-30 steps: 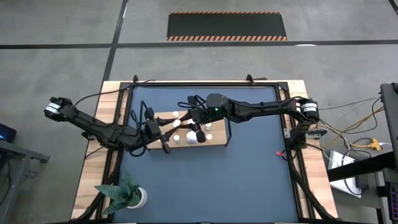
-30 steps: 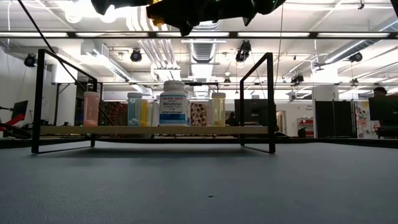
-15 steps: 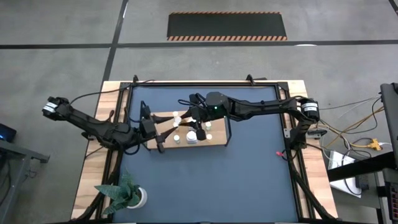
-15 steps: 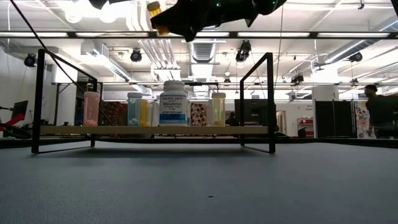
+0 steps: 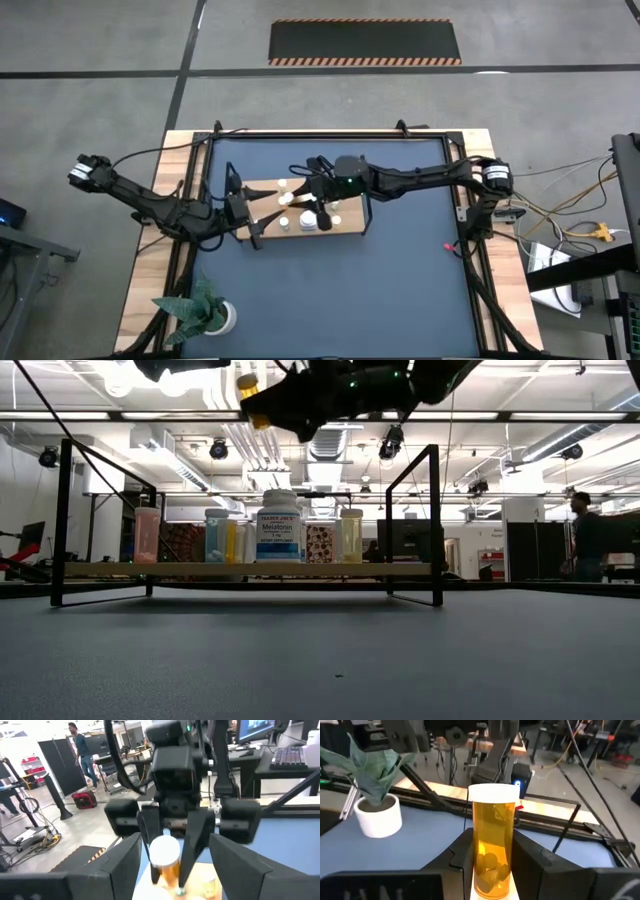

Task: Pick and place medicine bottles onto shelf by color
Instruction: Put the orange pill bottle on the shelf

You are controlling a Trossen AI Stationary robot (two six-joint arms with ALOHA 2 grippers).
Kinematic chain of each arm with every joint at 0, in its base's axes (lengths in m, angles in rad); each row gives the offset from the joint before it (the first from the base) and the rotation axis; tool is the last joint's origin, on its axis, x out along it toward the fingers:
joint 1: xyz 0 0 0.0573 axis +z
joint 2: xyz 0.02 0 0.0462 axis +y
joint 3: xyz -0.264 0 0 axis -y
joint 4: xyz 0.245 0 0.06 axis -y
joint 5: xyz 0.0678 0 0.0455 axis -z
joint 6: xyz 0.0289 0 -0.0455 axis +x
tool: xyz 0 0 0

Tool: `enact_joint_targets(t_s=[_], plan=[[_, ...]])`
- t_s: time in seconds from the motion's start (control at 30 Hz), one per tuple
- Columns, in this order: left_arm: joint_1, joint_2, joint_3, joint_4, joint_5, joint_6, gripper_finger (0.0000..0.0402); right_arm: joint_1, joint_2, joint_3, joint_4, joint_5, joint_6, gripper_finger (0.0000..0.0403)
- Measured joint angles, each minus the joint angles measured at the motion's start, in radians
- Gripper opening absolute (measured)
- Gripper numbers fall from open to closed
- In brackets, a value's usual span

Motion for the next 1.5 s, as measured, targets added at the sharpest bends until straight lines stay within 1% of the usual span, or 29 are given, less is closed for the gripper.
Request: enact_joint_targets(t_s=[0.07,0.23,0.33,0.43,0.6,0.73,0.87,1.0,1.2,1.27,1.4,1.5], plan=[[0.0,-0.001,0.0,0.02,-0.001,0.001,0.0217,0.0,0.018,-0.003,0.048,0.0,0.012,0.0093],[0.0,-0.007,0.024,0.021,-0.001,0.01,0.0217,0.0,0.078,-0.001,0.254,0.002,0.059,0.0093],[0.001,-0.005,0.032,0.021,-0.001,0.028,0.0217,-0.003,0.12,0.0,0.314,0.027,0.101,0.0093],[0.002,-0.005,0.032,0.011,-0.003,0.028,0.0217,-0.003,0.147,0.014,0.304,0.052,0.101,0.0093],[0.003,-0.01,0.032,-0.067,-0.047,0.027,0.0217,-0.003,0.152,0.023,0.307,0.053,0.099,0.0093],[0.005,-0.011,0.031,-0.115,-0.054,-0.009,0.0217,-0.003,0.152,0.023,0.303,0.053,0.099,0.0093],[0.021,-0.011,0.014,-0.123,-0.054,-0.026,0.0217,-0.003,0.152,0.023,0.301,0.053,0.098,0.0093],[0.061,-0.011,-0.005,-0.116,-0.054,-0.04,0.0217,-0.003,0.152,0.023,0.291,0.053,0.097,0.0093],[0.115,-0.01,-0.023,-0.115,-0.026,-0.111,0.0217,-0.003,0.152,0.023,0.281,0.053,0.089,0.0093],[0.122,-0.007,-0.028,-0.114,-0.02,-0.124,0.0217,-0.003,0.152,0.023,0.281,0.053,0.081,0.0093],[0.123,0.014,-0.028,-0.112,0.035,-0.132,0.0217,-0.003,0.152,0.023,0.28,0.053,0.078,0.0093],[0.123,0.032,-0.028,-0.102,0.041,-0.131,0.021,-0.003,0.152,0.023,0.279,0.052,0.078,0.0093]])
